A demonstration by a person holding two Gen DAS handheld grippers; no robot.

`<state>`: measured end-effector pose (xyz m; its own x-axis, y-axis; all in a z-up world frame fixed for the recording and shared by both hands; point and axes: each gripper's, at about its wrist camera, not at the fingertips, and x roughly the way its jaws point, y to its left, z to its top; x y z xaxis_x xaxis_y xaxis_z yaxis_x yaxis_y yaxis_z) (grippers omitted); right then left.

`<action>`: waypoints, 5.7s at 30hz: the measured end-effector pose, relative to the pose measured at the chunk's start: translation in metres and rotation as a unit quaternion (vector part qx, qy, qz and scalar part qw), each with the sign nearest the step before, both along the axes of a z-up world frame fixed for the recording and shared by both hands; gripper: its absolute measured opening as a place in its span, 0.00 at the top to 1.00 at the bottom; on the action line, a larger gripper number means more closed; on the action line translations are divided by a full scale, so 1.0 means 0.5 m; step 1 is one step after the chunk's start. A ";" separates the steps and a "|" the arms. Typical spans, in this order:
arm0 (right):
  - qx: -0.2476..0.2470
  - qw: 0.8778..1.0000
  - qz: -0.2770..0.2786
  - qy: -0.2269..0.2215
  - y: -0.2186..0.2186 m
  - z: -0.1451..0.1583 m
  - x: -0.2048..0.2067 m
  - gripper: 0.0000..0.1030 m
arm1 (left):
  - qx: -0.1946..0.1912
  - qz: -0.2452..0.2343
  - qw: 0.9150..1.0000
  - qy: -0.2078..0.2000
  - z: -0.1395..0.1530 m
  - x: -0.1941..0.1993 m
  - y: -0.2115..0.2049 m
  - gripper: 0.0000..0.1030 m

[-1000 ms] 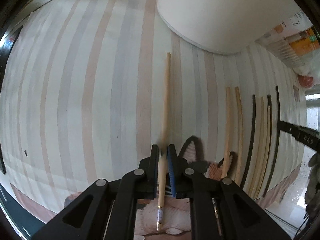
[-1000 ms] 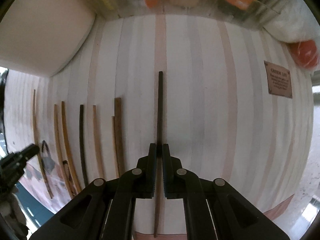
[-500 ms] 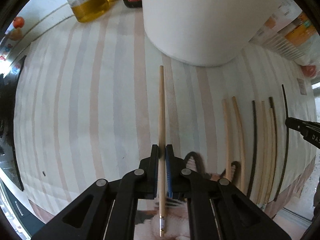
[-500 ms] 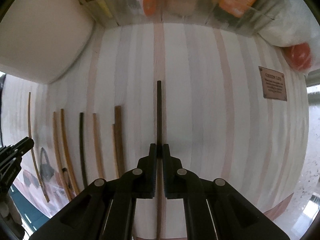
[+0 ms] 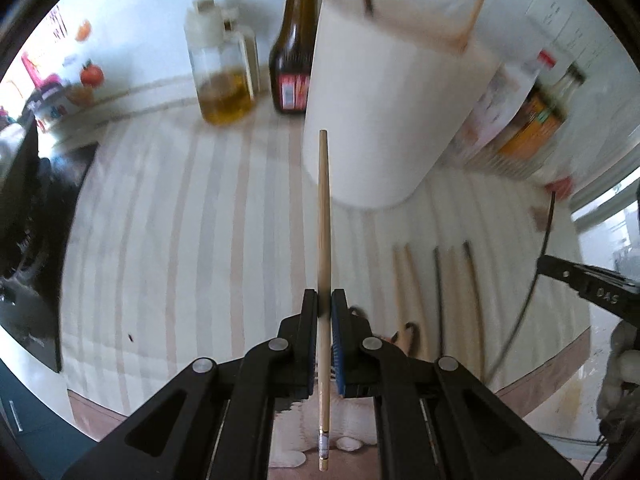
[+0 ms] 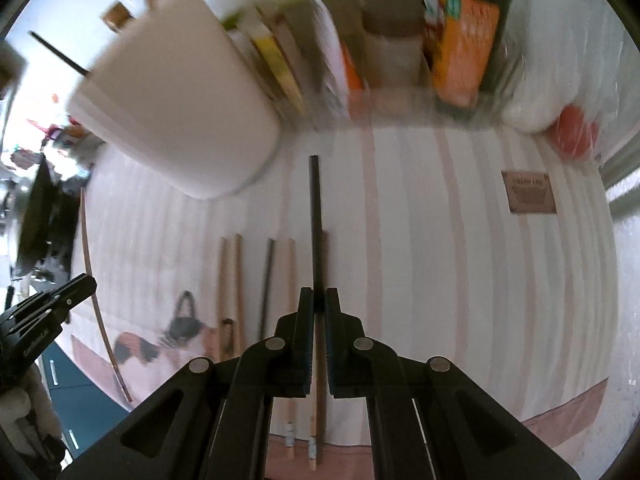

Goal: Organize utensils
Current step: 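Lift both held chopsticks upright and carry them over the holder, then lower both chopsticks into the holder and open both tools, then raise both open tools and move them down to the remaining chopsticks, then grasp a light wooden chopstick with the left tool while the right tool grasps a dark chopstick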

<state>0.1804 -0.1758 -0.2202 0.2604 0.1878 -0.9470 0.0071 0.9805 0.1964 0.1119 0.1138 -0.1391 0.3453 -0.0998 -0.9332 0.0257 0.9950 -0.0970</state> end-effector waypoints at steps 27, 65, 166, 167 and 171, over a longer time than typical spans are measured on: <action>0.055 0.966 0.038 -0.251 0.097 0.429 0.096 0.95 | -0.031 0.002 0.973 -0.228 0.354 0.099 0.003 0.96; 0.081 0.962 -0.005 -0.261 0.115 0.406 0.239 0.95 | -0.044 -0.021 0.966 -0.255 0.306 0.376 -0.028 0.96; 0.002 0.995 -0.065 0.082 -0.036 -0.190 -0.028 0.64 | 0.094 -0.061 0.988 0.104 -0.279 0.011 -0.161 0.71; 0.004 0.995 -0.066 0.081 -0.041 -0.188 -0.029 0.64 | 0.091 -0.063 0.988 0.106 -0.277 0.011 -0.162 0.88; 0.010 0.995 -0.069 0.075 -0.058 -0.174 -0.033 0.64 | 0.092 -0.061 0.988 0.109 -0.271 0.015 -0.150 0.98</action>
